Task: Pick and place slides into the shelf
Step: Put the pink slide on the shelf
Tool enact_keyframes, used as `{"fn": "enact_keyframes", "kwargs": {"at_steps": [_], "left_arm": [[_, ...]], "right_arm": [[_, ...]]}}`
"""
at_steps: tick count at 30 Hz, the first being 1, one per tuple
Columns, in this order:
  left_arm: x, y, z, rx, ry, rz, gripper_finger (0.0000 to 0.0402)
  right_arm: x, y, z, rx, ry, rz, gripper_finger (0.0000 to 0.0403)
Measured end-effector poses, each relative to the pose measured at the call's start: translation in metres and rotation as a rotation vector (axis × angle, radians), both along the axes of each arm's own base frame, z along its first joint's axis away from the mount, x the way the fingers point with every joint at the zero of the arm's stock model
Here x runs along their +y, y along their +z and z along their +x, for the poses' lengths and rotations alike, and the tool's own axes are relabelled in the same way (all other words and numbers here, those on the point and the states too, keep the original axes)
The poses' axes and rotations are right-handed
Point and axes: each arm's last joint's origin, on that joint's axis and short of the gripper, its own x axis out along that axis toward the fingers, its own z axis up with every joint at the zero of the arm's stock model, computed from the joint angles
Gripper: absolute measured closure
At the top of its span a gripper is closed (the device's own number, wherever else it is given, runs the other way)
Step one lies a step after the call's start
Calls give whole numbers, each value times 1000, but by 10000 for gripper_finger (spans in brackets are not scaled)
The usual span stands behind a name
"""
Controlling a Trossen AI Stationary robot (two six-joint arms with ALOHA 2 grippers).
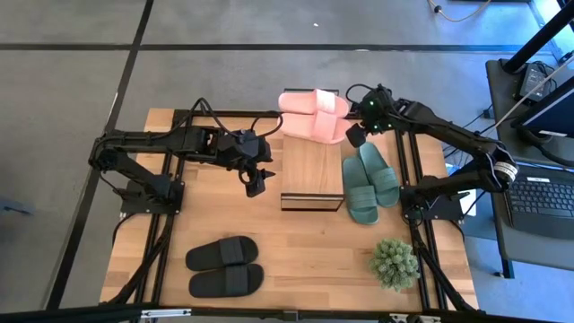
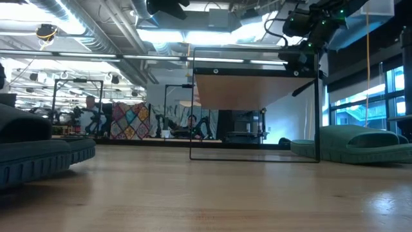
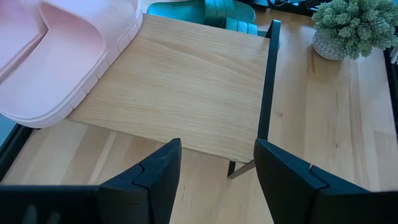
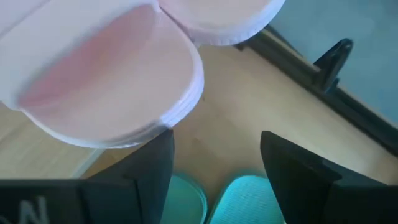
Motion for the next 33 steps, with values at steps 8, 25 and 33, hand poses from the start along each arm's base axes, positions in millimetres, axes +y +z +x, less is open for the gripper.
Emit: {"fn": "enact_keyframes", "kwargs": {"at_steps": [8,25,33], "left_arm": [[0,0,0,0,0,0,207],[0,0,0,0,-1,1,207],[0,0,0,0,-2,1,207]], "right_arm": [[0,2,0,4,-8,-7,164],[2,3,8,-28,25,-29,164],[5,3,11,-35,43,-31,164]]}}
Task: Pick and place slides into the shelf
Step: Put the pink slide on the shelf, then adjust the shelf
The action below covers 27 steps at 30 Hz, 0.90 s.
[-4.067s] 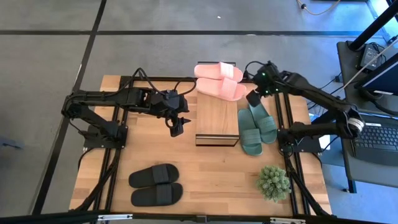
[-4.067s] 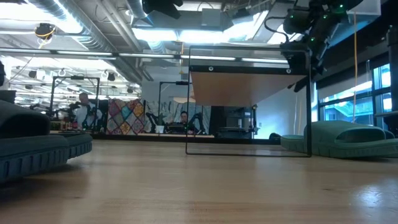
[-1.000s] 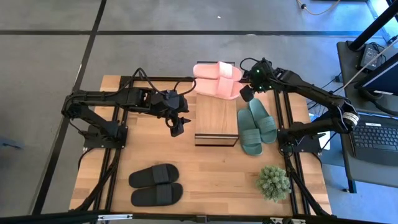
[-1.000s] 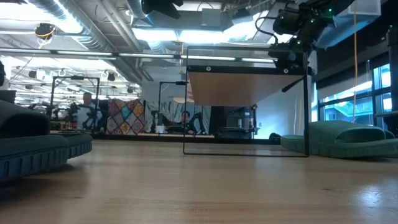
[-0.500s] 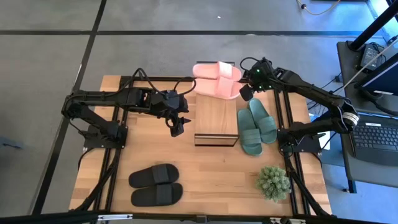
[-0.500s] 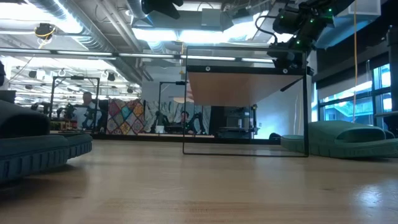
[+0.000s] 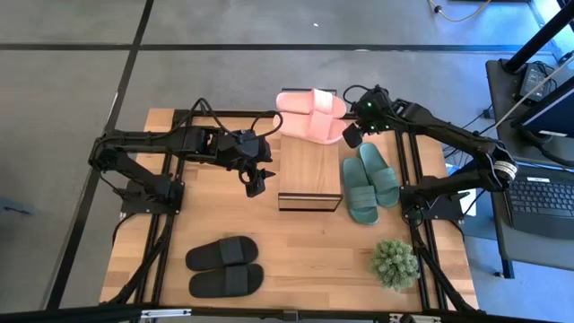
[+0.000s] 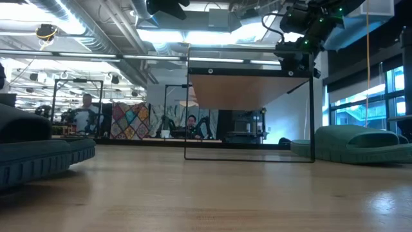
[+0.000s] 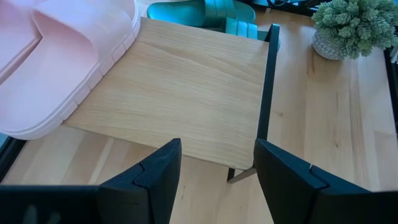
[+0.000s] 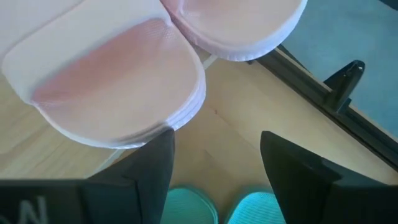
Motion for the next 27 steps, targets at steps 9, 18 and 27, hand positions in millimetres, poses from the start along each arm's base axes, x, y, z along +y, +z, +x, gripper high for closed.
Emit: {"fn": "enact_keyframes", "kwargs": {"at_steps": [9,18,27], "left_arm": [[0,0,0,0,1,-1,207],[0,0,0,1,1,-1,207],[0,0,0,1,1,-1,207]], "right_arm": [[3,-1,-4,37,2,21,164],[16,32,-17,-44,39,-81,164],[46,42,19,-302,425,-13,164]]}}
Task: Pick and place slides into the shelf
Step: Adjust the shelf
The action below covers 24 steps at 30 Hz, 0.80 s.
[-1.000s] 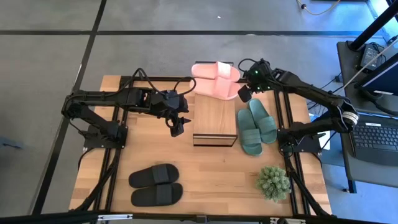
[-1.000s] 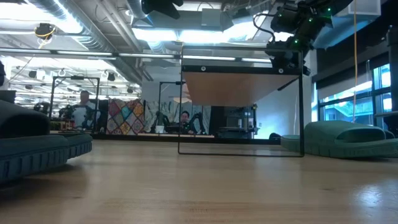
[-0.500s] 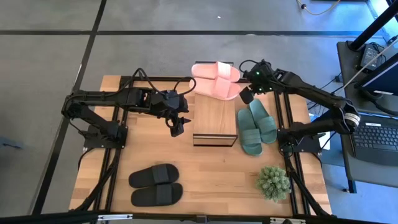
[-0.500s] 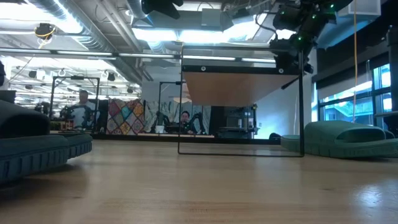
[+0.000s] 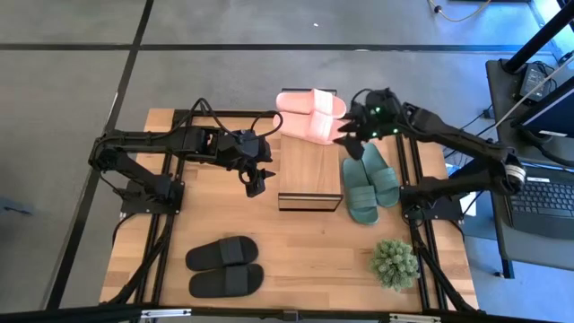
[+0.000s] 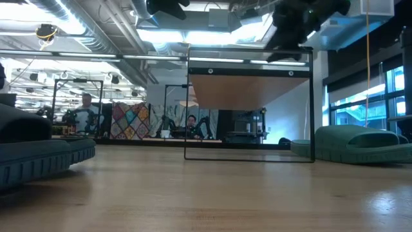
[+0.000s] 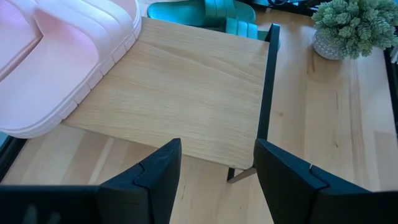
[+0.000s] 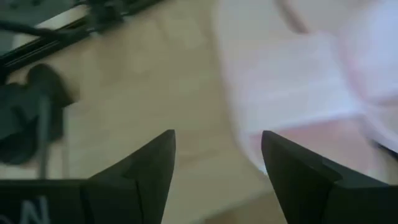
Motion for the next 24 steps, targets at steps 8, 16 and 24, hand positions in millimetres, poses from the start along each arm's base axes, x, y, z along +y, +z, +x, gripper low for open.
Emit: {"fn": "enact_keyframes", "kwargs": {"at_steps": [8,16,24], "left_arm": [[0,0,0,1,0,0,207],[0,0,0,3,0,0,207],[0,-1,-1,21,0,0,207]], "right_arm": [[29,-18,42,42,85,-77,164],[29,-53,72,168,41,-121,164],[22,-75,88,238,-7,-178,164]]}}
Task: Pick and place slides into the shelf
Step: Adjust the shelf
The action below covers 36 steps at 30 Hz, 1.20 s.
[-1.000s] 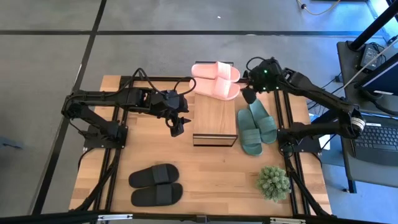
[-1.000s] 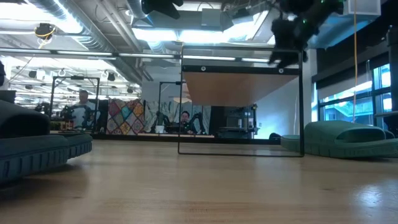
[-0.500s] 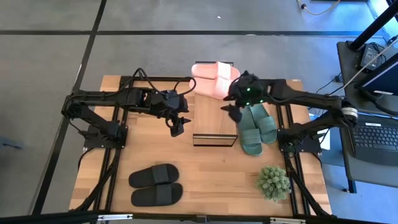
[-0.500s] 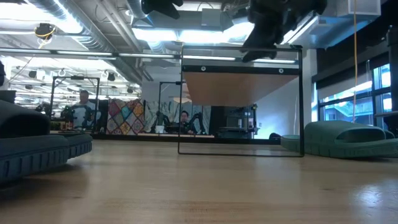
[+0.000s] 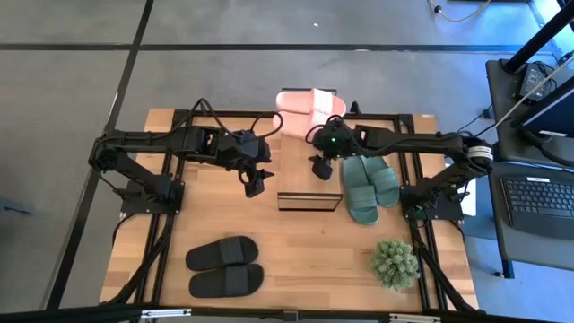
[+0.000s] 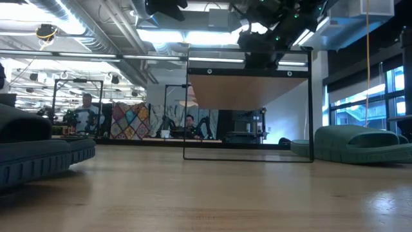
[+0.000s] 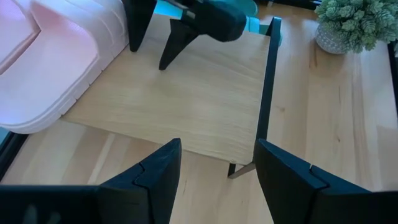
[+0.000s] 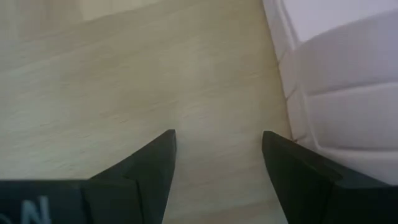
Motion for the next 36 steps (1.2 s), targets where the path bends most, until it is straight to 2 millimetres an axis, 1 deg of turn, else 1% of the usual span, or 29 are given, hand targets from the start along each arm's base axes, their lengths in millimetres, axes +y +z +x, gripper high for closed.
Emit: {"fn": "enact_keyframes", "kwargs": {"at_steps": [5,12,15,24,29,32,36], "left_arm": [[0,-1,-1,15,0,0,207],[0,-1,-1,15,0,0,207],[0,-1,-1,15,1,0,207],[0,-1,-1,15,1,-1,207],[0,-1,-1,11,17,-16,207],[0,-1,-1,11,17,-16,207],[0,-1,-1,11,18,-17,207]], "right_arm": [[-1,2,-1,-6,-15,-17,164],[-4,3,-2,13,-90,-104,164],[-5,3,-2,19,-81,-119,164],[-5,3,-2,22,-91,-129,164],[-3,3,-2,2,-34,-66,164],[-3,9,0,-14,-28,-64,164],[-4,22,3,-25,-24,-65,164]]}}
